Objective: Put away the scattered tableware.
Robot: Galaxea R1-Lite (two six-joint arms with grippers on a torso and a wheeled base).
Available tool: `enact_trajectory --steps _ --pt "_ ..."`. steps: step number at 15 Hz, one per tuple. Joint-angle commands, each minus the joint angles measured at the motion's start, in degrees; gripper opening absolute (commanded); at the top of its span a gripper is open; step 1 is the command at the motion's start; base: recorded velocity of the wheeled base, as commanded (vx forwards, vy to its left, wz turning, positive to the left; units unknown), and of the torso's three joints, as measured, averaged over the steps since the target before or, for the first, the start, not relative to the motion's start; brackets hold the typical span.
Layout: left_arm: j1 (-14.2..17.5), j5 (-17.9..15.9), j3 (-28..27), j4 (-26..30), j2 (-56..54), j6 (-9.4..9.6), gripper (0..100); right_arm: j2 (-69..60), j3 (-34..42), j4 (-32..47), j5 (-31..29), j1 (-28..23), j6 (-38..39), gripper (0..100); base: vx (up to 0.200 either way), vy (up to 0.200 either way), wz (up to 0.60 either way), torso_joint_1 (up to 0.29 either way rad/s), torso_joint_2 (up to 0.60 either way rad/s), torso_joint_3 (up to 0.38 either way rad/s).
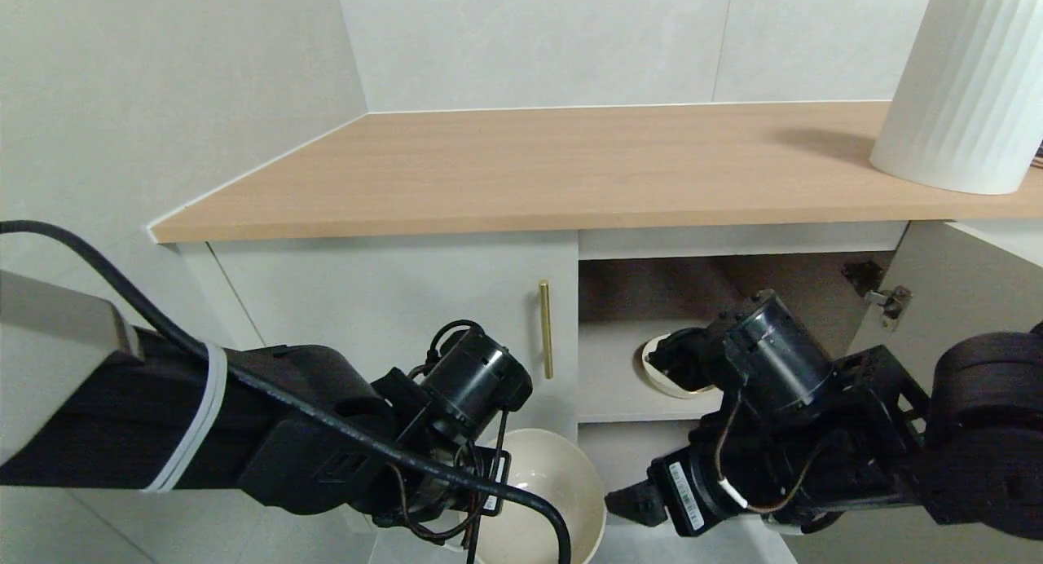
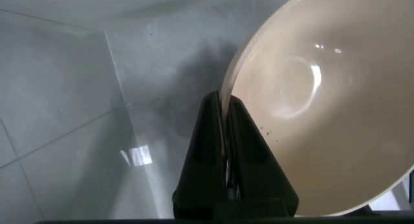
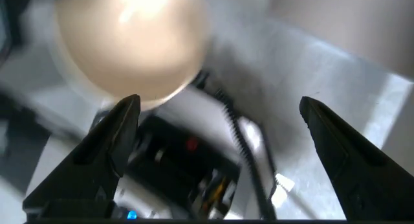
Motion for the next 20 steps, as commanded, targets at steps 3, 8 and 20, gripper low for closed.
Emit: enact_trajectory --steps 3,8,20 --pt "-1.62 -0.10 -0.20 -0.49 -2.69 -0.91 0 5.09 -0.41 -0.33 -0.46 1.89 0.56 100 0.000 0.000 0.00 0.000 0.00 0.000" --pt "-2.24 -0.10 -0.11 -0.40 -4.45 -0.91 0 8.52 -3.67 -2.53 -4.59 1.89 7.07 100 0.000 0.000 0.00 0.000 0.00 0.000" --pt "-2.68 -0.10 -0.11 -0.40 -4.45 -0.91 0 9.67 -4.55 -5.87 -5.64 1.37 10.32 0 0.000 0.000 0.00 0.000 0.00 0.000"
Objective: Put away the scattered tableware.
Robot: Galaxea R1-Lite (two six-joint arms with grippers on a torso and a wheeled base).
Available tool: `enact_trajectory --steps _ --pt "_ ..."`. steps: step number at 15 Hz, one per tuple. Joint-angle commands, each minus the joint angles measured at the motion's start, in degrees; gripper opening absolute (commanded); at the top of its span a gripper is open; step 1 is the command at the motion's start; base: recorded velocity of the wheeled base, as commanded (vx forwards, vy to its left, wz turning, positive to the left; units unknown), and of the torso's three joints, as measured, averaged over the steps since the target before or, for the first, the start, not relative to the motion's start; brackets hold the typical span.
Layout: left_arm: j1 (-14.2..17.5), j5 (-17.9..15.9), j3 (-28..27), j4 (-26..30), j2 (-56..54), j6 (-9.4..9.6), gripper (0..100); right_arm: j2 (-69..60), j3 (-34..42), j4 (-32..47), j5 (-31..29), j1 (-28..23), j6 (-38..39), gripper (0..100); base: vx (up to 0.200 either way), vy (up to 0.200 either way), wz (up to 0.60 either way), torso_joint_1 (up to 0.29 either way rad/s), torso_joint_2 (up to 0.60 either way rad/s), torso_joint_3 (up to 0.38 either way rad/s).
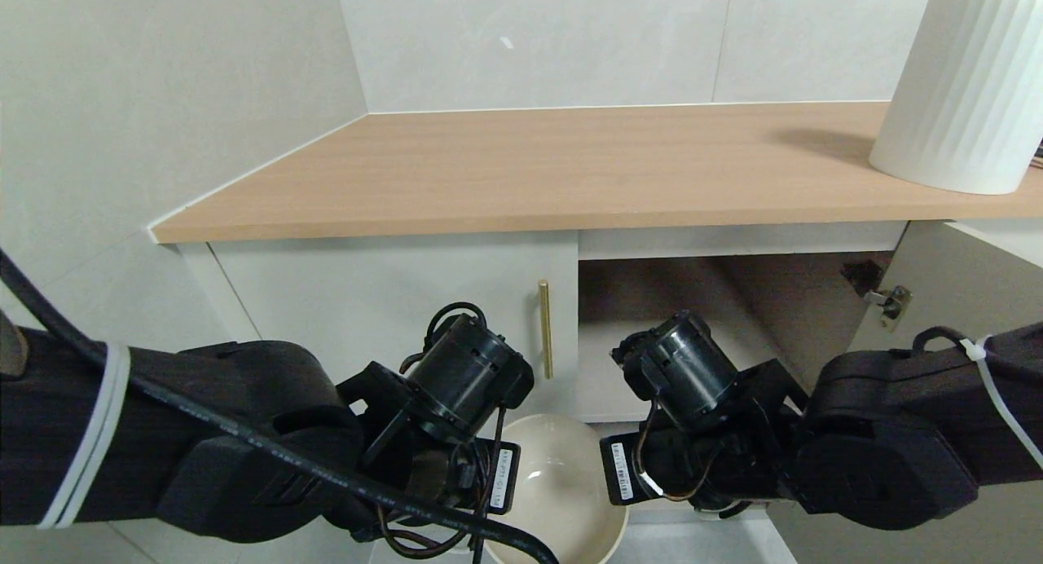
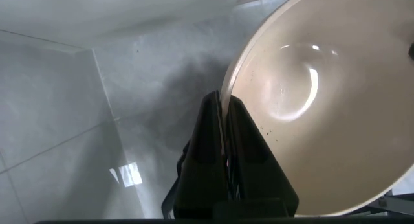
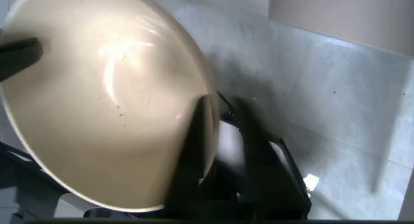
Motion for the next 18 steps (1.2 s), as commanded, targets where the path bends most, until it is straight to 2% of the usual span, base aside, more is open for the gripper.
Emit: enact_trajectory --steps 1,11,12,18 --pt "0.00 0.03 0.00 0.08 0.13 -0.03 0 -0.15 0.03 0.11 -0.03 -0.16 -0.01 0 0.000 0.000 0.00 0.000 0.00 0.000" --pt "-0.08 0.03 0.17 0.08 -0.23 0.23 0 -0.06 0.64 0.11 -1.26 -0.34 -0.10 0 0.000 0.000 0.00 0.000 0.00 0.000" --pt "-0.08 0.03 0.17 0.08 -0.23 0.23 100 -0.06 0.73 0.11 -1.53 -0.34 -0.10 0 0.000 0.000 0.00 0.000 0.00 0.000" --pt "-0.52 -0.06 0.00 -0.10 -0.93 -0.03 100 0.47 2.22 0.63 -1.62 -1.48 -0.80 0 0.000 0.000 0.00 0.000 0.00 0.000"
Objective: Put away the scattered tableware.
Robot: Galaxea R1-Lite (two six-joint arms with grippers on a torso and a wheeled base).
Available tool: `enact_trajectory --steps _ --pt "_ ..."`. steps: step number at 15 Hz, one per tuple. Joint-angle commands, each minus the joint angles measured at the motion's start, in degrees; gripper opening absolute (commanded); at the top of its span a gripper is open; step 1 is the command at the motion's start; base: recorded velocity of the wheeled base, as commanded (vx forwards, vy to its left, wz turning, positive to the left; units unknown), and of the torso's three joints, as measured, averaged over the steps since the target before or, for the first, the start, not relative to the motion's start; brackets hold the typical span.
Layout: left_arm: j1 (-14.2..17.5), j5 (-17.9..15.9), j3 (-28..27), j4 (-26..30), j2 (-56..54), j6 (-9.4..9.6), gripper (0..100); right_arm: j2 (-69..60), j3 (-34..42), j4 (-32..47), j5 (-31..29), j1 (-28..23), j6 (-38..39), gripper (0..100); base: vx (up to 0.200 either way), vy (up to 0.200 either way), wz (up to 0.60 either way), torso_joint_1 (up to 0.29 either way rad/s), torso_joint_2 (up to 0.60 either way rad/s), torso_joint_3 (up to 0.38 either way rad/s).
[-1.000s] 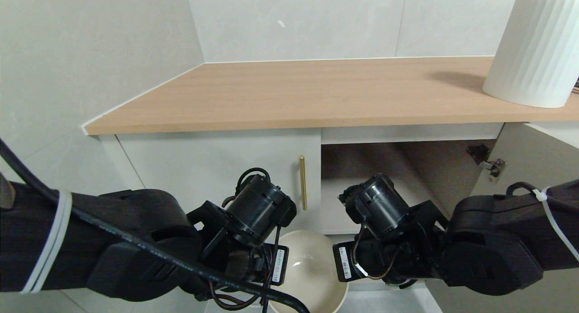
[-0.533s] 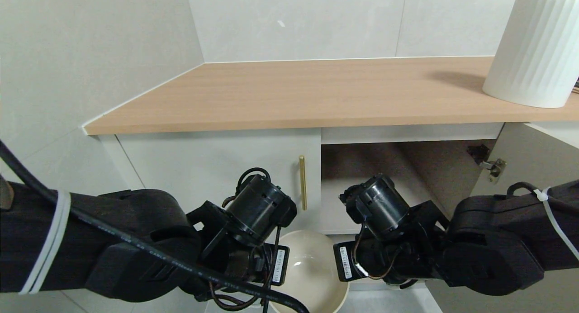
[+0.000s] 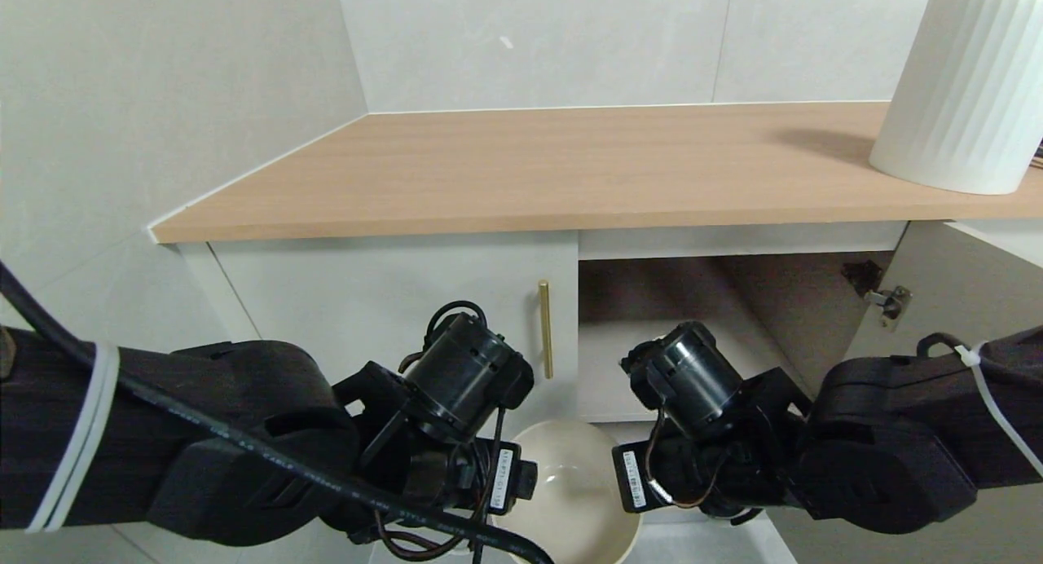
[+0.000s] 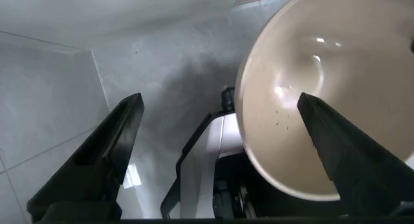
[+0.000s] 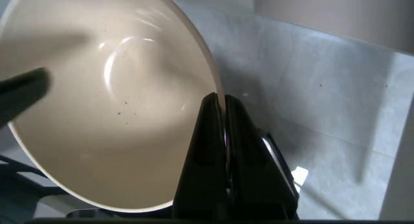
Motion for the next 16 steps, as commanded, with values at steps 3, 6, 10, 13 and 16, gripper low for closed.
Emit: enact_trajectory --steps 3,6,10,13,16 --pt "-0.06 -0.01 -0.09 -0.60 -1.11 -0.05 100 1.68 1.79 -0.08 -0.12 -3.19 0.01 0 0.000 0.000 0.00 0.000 0.00 0.000" --pt "-0.06 0.08 -0.09 -0.60 -1.99 -0.05 100 1.68 4.52 -0.52 -3.90 -8.73 0.09 0 0.000 0.000 0.00 0.000 0.00 0.000" --pt "-0.76 0.08 0.00 -0.51 -3.39 -0.05 100 4.31 3.99 -8.16 -4.25 -19.28 1.06 0 0.000 0.000 0.00 0.000 0.00 0.000" --pt "-0.76 0.08 0.08 -0.51 -3.48 -0.05 100 6.25 3.81 -16.78 -4.60 -23.32 5.54 0 0.000 0.000 0.00 0.000 0.00 0.000" --pt "-0.76 0.08 0.08 -0.51 -3.48 -0.05 100 8.44 3.73 -23.98 -7.33 -25.43 7.48 0 0.000 0.000 0.00 0.000 0.00 0.000"
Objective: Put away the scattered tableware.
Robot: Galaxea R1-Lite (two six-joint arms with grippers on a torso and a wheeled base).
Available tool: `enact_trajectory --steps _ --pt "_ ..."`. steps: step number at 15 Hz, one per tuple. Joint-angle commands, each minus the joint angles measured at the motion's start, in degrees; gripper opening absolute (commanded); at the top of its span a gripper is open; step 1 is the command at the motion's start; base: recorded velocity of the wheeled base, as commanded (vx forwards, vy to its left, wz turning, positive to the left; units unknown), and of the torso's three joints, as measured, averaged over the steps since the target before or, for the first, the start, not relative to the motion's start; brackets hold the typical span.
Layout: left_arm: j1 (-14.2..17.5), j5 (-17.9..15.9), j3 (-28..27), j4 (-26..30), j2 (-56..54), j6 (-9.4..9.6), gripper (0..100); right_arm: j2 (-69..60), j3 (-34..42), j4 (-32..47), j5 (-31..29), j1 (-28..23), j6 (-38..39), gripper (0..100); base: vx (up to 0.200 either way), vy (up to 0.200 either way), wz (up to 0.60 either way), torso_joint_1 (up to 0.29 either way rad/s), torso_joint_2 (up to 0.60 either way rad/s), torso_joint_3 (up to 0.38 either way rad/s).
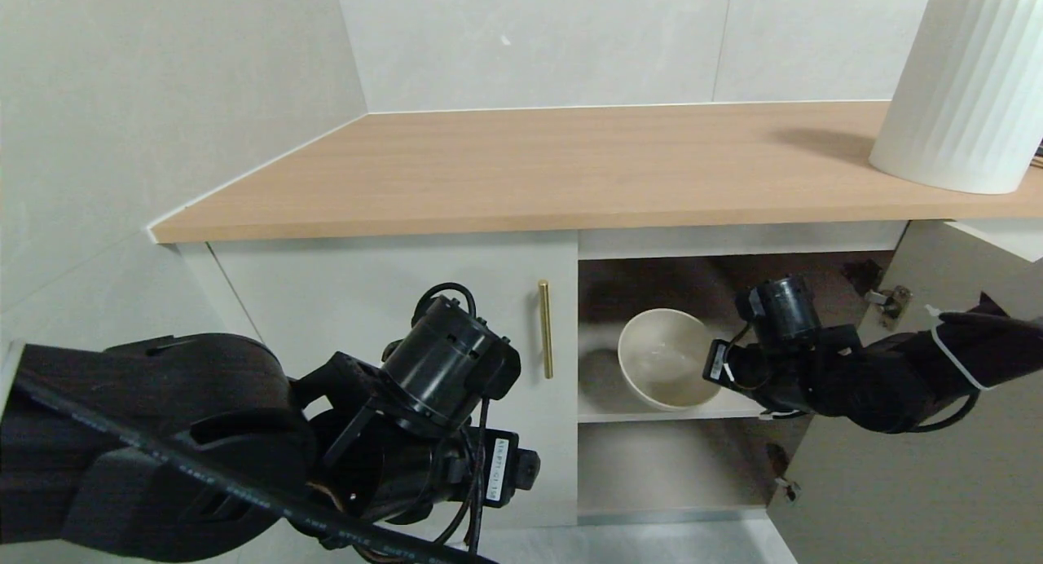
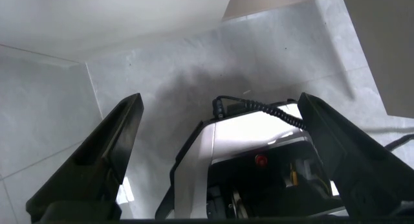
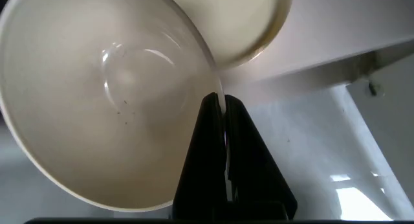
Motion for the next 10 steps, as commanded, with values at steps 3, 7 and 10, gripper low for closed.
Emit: enact_trajectory --steps 3,7,10 --pt "0.00 0.02 0.00 -0.02 -0.04 -0.03 100 3.38 -1.06 -3.59 -1.28 -2.45 0.93 0 0.000 0.000 0.00 0.000 0.00 0.000" --pt "0.00 0.02 0.00 -0.02 -0.04 -0.03 100 7.60 -4.84 -3.59 -1.90 -5.17 3.47 0 0.000 0.000 0.00 0.000 0.00 0.000" --pt "0.00 0.02 0.00 -0.02 -0.04 -0.03 100 9.53 -6.77 -3.59 -1.90 -6.05 4.09 0 0.000 0.000 0.00 0.000 0.00 0.000"
